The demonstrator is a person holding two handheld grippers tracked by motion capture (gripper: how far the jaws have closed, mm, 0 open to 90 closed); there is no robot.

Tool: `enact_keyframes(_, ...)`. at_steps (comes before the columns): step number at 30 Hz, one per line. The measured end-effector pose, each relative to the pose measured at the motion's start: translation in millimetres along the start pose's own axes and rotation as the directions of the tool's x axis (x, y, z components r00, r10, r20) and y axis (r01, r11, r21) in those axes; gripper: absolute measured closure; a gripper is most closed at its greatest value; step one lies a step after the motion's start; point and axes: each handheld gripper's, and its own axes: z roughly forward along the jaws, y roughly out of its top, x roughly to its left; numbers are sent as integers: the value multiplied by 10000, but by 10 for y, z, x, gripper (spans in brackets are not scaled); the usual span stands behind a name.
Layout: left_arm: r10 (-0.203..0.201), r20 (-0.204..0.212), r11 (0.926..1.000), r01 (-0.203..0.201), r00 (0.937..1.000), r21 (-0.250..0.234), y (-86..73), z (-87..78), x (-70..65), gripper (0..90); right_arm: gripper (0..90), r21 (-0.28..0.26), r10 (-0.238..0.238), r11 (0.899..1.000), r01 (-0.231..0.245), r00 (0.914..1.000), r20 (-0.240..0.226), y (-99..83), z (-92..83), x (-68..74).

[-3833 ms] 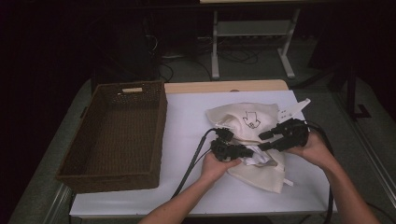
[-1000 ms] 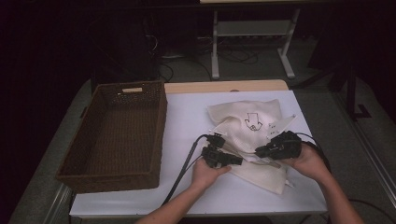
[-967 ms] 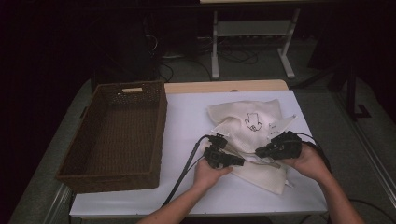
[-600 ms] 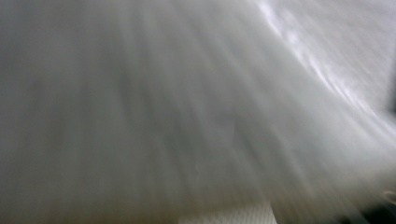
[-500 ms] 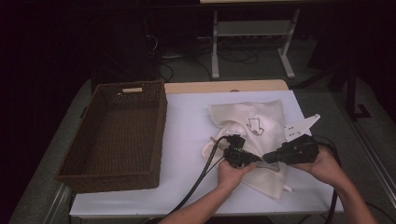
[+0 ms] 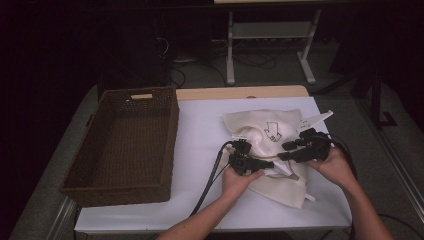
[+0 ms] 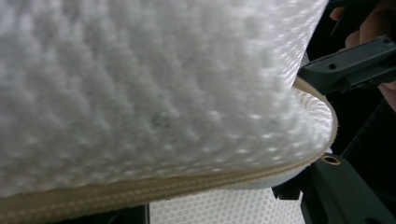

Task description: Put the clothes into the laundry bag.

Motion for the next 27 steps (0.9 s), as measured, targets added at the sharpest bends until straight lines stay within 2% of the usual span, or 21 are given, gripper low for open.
enact_keyframes(2,271,-79,9994,-269,9996,207,-4,-38,-9,558,520,79,-83,9999,84,9999,-117,-1,15,-6)
enact_keyframes(5,427,-37,9979,-425,9991,497,4,-141,18,590,527,75,-131,9999,132,9998,-160,-3,11,-5)
enact_keyframes(10,445,-53,9941,-438,9990,996,-19,-431,156,602,532,266,-288,9992,293,9994,-214,-9,39,12)
enact_keyframes(14,350,-170,9950,-332,9992,937,-52,-732,285,634,532,302,-283,9991,291,9993,-263,-3,49,7)
enact_keyframes(17,448,-661,9954,-390,9968,876,-40,-974,385,627,535,259,-365,9990,373,9988,-314,0,53,18)
enact_keyframes(19,505,-1244,9964,-415,9910,739,-33,-1082,435,581,538,251,-400,9988,409,9985,-362,2,55,27)
enact_keyframes(21,526,-1896,9969,-406,9804,669,-32,-1147,502,536,538,267,-393,9988,404,9985,-391,7,56,26)
enact_keyframes(23,381,-2351,9979,-247,9712,600,-28,-1139,564,497,538,169,-481,9986,492,9970,-599,13,39,14)
enact_keyframes(25,332,-2839,9979,-158,9583,634,-25,-1086,604,485,531,39,-464,9989,469,9954,-841,21,5,22)
enact_keyframes(27,117,-2926,9975,93,9562,703,-32,-1031,655,478,530,-96,-656,9978,650,9927,-1011,31,-43,45)
